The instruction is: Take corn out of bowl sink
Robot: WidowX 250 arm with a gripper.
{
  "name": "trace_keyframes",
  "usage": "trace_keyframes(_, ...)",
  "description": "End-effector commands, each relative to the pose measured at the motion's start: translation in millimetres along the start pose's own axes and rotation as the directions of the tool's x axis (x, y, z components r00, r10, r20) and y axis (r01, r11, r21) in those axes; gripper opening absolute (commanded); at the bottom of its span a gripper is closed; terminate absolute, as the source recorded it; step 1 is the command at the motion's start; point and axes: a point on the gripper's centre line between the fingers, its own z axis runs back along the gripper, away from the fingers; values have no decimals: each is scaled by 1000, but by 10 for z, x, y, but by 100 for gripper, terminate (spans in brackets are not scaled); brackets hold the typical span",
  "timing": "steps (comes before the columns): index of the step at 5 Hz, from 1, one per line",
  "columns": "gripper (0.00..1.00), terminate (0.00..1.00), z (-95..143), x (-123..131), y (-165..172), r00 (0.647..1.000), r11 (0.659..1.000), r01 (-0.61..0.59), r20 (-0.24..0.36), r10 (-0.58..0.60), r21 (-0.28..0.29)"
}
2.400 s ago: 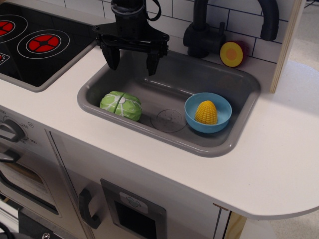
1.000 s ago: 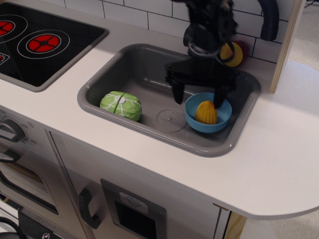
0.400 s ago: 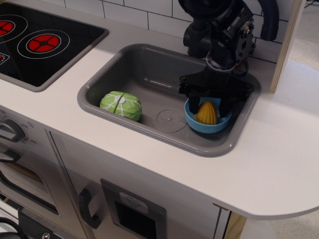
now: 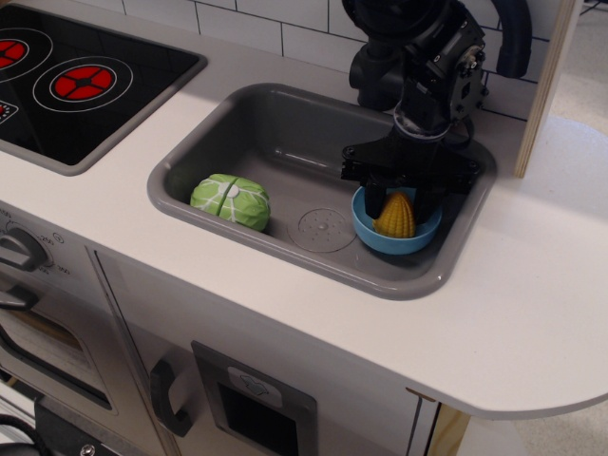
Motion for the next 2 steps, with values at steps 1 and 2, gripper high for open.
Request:
trace_keyframes(1,0,0,434,212,45,992,995,-70,100,77,-73)
trace_keyframes(2,0,0,629,155,125,988,990,-73,130,88,-118)
